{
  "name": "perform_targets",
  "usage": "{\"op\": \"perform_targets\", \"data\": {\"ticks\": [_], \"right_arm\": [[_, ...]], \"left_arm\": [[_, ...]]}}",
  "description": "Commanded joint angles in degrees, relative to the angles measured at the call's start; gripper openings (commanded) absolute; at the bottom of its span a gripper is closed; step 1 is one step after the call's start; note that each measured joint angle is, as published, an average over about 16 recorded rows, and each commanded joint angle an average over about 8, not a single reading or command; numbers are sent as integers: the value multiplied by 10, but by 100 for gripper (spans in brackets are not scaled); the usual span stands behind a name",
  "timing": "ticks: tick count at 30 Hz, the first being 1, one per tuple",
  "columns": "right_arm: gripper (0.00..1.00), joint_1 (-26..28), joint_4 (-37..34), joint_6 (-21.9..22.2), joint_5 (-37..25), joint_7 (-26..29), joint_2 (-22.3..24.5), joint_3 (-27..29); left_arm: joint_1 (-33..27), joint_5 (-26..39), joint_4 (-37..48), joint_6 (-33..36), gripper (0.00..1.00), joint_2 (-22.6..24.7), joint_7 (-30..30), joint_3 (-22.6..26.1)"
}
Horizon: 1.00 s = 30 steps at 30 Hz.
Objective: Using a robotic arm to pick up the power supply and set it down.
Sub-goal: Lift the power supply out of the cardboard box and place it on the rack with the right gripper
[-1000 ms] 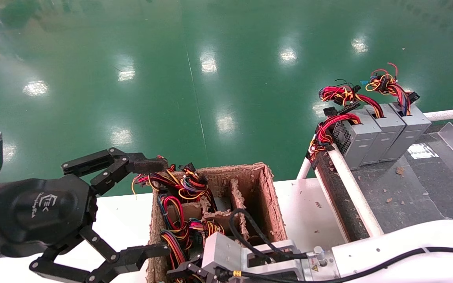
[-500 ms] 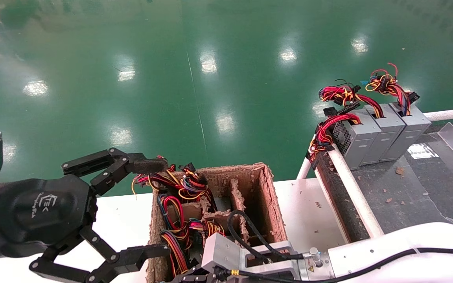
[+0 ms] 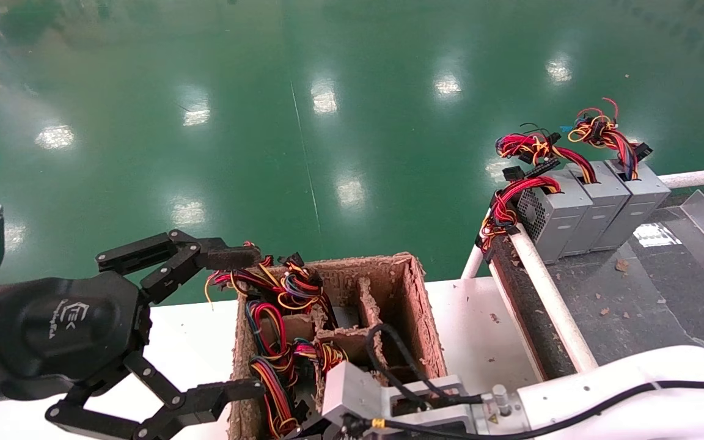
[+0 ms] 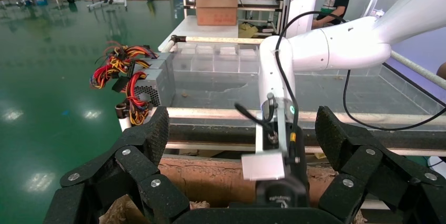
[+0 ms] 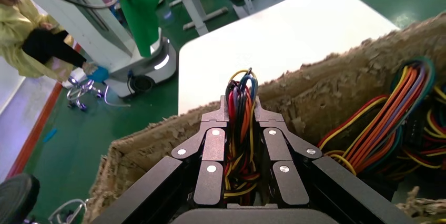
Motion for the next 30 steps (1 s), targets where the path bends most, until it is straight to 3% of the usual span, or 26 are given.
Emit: {"op": "perform_targets", "data": {"ticks": [1,16,30], "right_arm": [[0,0,0,-4,9,-3,3,5],[0,-24,126,8,101,18,86,77],[0,-42,142,21,182,4,145,150]], "left_arm": [[0,0,0,0,100,0,0,0],[0,0,0,0,100,0,0,0],[0,0,0,0,100,0,0,0]]}}
